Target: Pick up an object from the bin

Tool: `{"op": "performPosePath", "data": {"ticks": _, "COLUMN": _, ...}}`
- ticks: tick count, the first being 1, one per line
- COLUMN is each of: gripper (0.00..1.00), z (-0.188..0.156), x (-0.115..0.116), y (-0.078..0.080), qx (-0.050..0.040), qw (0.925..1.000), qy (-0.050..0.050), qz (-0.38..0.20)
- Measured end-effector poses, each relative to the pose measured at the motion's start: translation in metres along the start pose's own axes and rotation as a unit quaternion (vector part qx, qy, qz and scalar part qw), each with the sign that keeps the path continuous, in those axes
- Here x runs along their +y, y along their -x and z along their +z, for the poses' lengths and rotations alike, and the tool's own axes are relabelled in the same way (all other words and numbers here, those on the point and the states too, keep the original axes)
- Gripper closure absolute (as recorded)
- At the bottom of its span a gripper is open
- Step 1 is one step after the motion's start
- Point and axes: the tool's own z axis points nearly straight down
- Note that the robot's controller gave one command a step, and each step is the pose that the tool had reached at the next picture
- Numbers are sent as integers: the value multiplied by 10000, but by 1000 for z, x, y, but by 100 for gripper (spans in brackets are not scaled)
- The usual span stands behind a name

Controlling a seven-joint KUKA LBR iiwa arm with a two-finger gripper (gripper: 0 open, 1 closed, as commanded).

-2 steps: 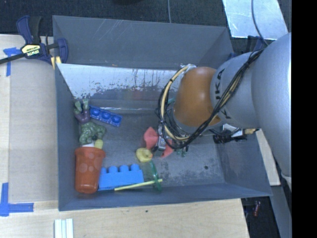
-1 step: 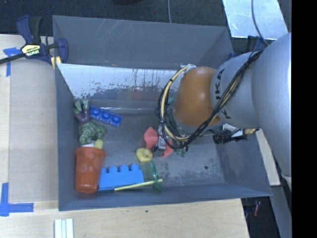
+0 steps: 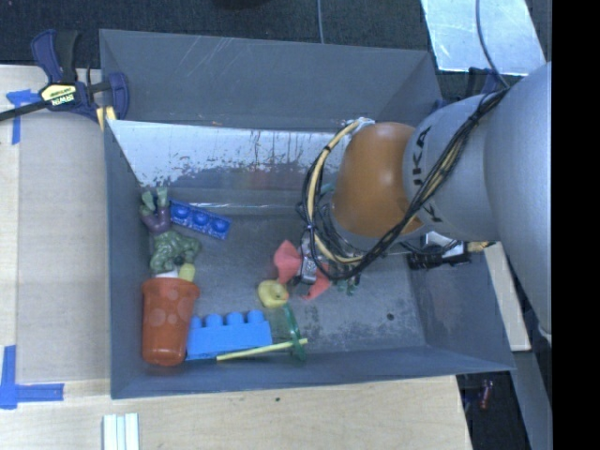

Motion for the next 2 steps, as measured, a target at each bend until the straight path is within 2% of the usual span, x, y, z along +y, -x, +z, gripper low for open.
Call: {"op": "performPosePath", "data": {"ticks": 2, "gripper": 100, "z": -38, "x": 0, "y": 2, "qx": -23, "qw": 10000, "qy": 8, "qz": -6}}
